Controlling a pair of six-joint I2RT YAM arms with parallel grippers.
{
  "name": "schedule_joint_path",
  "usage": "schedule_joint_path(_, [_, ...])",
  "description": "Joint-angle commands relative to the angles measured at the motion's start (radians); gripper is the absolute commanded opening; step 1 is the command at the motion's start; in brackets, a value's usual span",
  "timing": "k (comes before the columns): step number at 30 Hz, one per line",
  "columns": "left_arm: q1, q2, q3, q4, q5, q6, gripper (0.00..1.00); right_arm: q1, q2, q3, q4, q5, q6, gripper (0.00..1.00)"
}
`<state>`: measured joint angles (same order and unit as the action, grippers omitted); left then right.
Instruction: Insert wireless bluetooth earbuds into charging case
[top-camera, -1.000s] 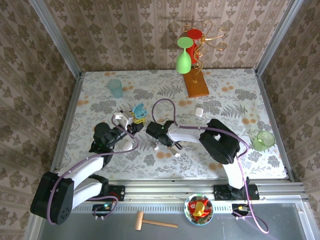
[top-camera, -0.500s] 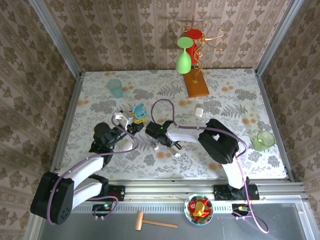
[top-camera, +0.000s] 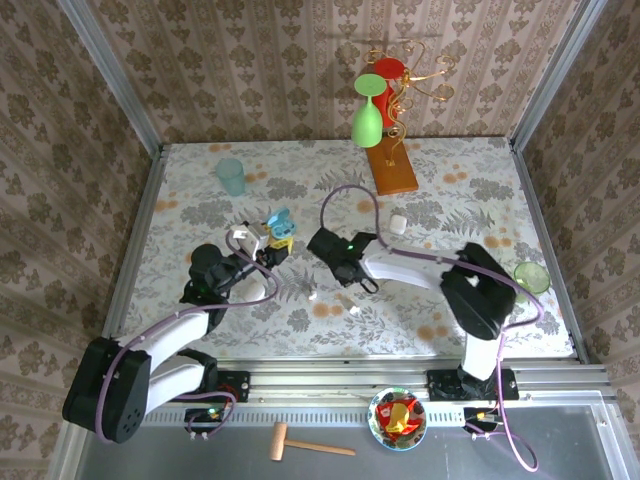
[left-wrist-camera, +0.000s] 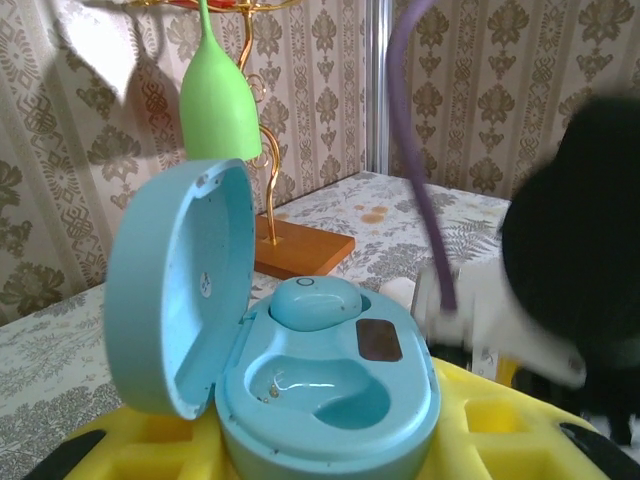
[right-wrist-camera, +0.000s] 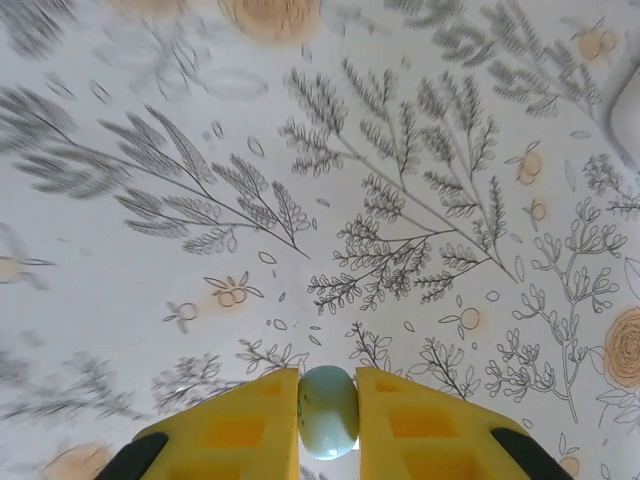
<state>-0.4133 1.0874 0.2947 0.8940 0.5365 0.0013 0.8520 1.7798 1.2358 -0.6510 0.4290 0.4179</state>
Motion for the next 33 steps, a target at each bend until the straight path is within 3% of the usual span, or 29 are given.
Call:
schedule_joint_path(1, [-0.031,0.018,-0.002,0.070,0.026,0.047,0.21,-0.042,-0.142,-0.046,0.095,-0.187,0.010,0.18])
schedule_joint_path(7, [-0.071,0.076,0.005,0.158,0.036,0.043,0.21,-0.122,-0.327,-0.100,0.244,-0.525,0.063,0.18])
schedule_joint_path(16, [-0.113,0.166,0.023,0.262,0.059,0.036,0.21,-0.133,-0.415,-0.064,0.435,-0.820,0.138,0.18])
schedule_joint_path(33, [-0.134,0.167,0.035,0.262,0.066,0.036,0.20,-0.072,-0.273,0.078,0.424,-0.795,0.076,0.19])
